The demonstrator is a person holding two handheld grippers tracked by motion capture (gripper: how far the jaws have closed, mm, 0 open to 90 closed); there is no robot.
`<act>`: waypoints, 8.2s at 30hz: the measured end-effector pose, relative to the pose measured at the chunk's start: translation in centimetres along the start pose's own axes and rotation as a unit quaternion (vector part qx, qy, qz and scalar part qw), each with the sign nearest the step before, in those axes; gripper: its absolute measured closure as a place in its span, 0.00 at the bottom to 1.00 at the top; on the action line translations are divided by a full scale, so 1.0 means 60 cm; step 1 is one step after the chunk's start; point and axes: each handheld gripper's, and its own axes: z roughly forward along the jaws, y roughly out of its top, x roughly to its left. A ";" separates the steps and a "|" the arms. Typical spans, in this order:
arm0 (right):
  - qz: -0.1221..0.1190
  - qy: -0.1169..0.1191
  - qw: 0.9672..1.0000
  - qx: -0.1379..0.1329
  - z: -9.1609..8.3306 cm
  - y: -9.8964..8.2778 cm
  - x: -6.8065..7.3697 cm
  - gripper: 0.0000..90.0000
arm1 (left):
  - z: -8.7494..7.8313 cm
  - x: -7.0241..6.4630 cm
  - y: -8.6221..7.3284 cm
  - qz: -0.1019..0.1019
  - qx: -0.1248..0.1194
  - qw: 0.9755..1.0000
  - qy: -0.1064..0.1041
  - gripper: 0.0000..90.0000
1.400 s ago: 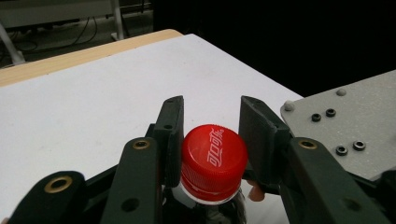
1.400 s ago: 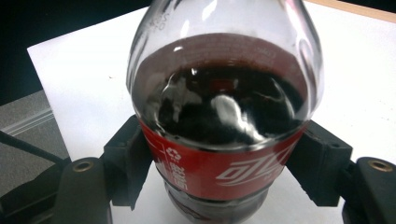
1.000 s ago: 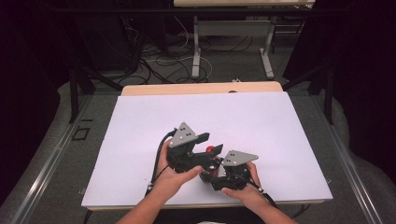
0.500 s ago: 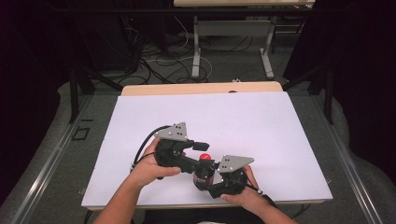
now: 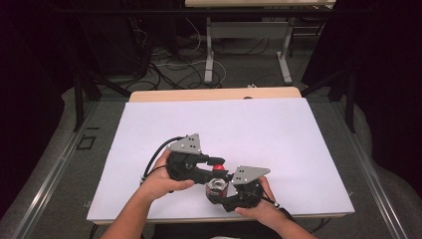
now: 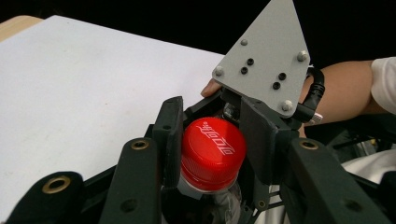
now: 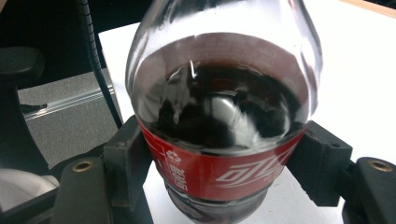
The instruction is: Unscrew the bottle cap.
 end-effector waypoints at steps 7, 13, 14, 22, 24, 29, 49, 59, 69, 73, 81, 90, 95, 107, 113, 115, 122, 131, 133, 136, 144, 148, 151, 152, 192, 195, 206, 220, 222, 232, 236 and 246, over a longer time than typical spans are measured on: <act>0.011 -0.017 1.000 0.001 -0.002 0.000 -0.004 0.32 | 0.010 -0.015 0.002 -0.013 -0.010 0.998 0.056 0.69; 0.021 -0.038 0.999 -0.005 -0.006 0.000 -0.011 0.32 | 0.025 -0.031 0.013 -0.020 -0.013 0.993 0.117 0.69; 0.024 -0.043 0.999 -0.008 -0.006 0.000 -0.011 0.32 | 0.028 -0.034 0.014 -0.031 -0.017 0.991 0.128 0.69; 0.043 -0.068 0.997 0.002 -0.010 -0.001 -0.019 0.32 | 0.054 -0.056 0.016 -0.080 -0.042 0.971 0.220 0.69; 0.039 -0.077 0.996 -0.007 -0.008 -0.003 -0.022 0.32 | 0.060 -0.063 0.014 -0.098 -0.055 0.963 0.245 0.69; 0.046 -0.082 0.996 -0.003 -0.008 -0.004 -0.021 0.32 | 0.070 -0.071 0.014 -0.103 -0.059 0.955 0.270 0.69; 0.019 -0.027 0.999 -0.009 -0.005 0.001 -0.007 0.32 | -0.005 -0.007 0.019 -0.023 0.000 0.999 0.033 0.45; 0.004 -0.015 1.000 -0.004 0.000 0.000 -0.001 0.32 | 0.002 0.010 0.005 0.001 0.007 1.000 0.002 0.59; 0.009 -0.015 1.000 -0.001 0.000 -0.001 -0.001 0.32 | 0.006 0.001 0.004 0.019 0.006 1.000 0.013 0.68; 0.014 -0.023 1.000 -0.004 -0.001 0.000 -0.003 0.32 | 0.007 -0.002 0.003 0.005 -0.001 0.999 0.035 0.69; 0.029 -0.046 0.999 -0.005 -0.004 -0.001 -0.010 0.32 | 0.024 -0.029 0.010 -0.034 -0.009 0.991 0.126 0.69; 0.035 -0.070 0.997 -0.001 -0.009 -0.001 -0.015 0.32 | 0.063 -0.077 0.015 -0.087 -0.043 0.960 0.261 0.69; 0.044 -0.074 0.996 0.000 -0.007 -0.004 -0.018 0.32 | 0.071 -0.079 0.016 -0.115 -0.047 0.949 0.290 0.69; 0.037 -0.057 0.998 -0.006 -0.006 -0.003 -0.013 0.32 | 0.039 -0.061 0.011 -0.079 -0.050 0.976 0.199 0.43; 0.030 -0.040 0.999 -0.006 -0.004 -0.001 -0.009 0.32 | 0.006 -0.035 0.016 -0.015 -0.030 0.996 0.089 0.41; 0.024 -0.036 0.999 -0.005 -0.004 0.000 -0.007 0.32 | 0.002 -0.030 0.014 -0.005 -0.030 0.997 0.066 0.41; 0.015 -0.016 1.000 0.001 -0.003 0.001 0.000 0.32 | -0.002 -0.009 0.002 0.001 -0.022 0.999 0.025 0.50; 0.009 -0.013 1.000 -0.008 -0.001 0.002 0.003 0.32 | -0.002 0.005 -0.006 0.005 -0.024 1.000 0.003 0.63; 0.008 -0.008 1.000 -0.001 -0.002 0.002 0.003 0.32 | -0.001 0.003 -0.008 0.008 -0.027 1.000 -0.001 0.67; 0.007 -0.011 1.000 -0.005 0.000 0.002 0.003 0.32 | 0.000 0.002 -0.009 0.013 -0.026 1.000 -0.002 0.68; 0.015 -0.017 1.000 0.000 -0.001 0.002 0.001 0.32 | 0.006 -0.010 -0.007 0.008 -0.027 0.999 0.047 0.69; 0.026 -0.032 0.999 0.001 -0.001 0.001 -0.003 0.32 | 0.014 -0.018 -0.002 0.002 -0.023 0.996 0.088 0.69; 0.033 -0.041 0.999 0.001 -0.003 0.001 -0.007 0.32 | 0.023 -0.028 0.002 -0.022 -0.028 0.992 0.123 0.69; 0.034 -0.045 0.998 0.001 -0.003 0.000 -0.008 0.32 | 0.028 -0.032 0.004 -0.030 -0.031 0.989 0.141 0.69; 0.046 -0.077 0.996 -0.009 -0.011 0.000 -0.020 0.32 | 0.021 -0.024 0.022 -0.090 -0.059 0.982 0.155 0.45; 0.040 -0.055 0.998 -0.011 -0.010 0.001 -0.016 0.32 | 0.004 -0.013 0.019 -0.039 -0.044 0.995 0.080 0.44; -0.002 -0.001 1.000 -0.008 -0.003 0.006 0.005 0.32 | -0.008 0.017 0.002 0.020 -0.021 0.998 -0.055 0.57; 0.021 -0.040 0.999 0.003 0.002 0.003 -0.004 0.32 | 0.016 -0.005 0.005 -0.014 -0.016 0.997 0.070 0.69; 0.030 -0.052 0.998 0.008 0.001 0.003 -0.007 0.32 | 0.023 -0.014 0.009 -0.039 -0.016 0.993 0.108 0.69; 0.062 -0.133 0.989 0.006 0.005 0.004 -0.015 0.32 | 0.068 -0.043 0.025 -0.099 -0.038 0.959 0.262 0.69; 0.076 -0.153 0.985 0.007 0.010 0.002 -0.020 0.32 | 0.081 -0.043 0.034 -0.125 -0.046 0.948 0.288 0.69; 0.070 -0.155 0.985 -0.001 0.019 -0.001 -0.034 0.32 | 0.070 -0.030 0.038 -0.137 -0.051 0.947 0.286 0.69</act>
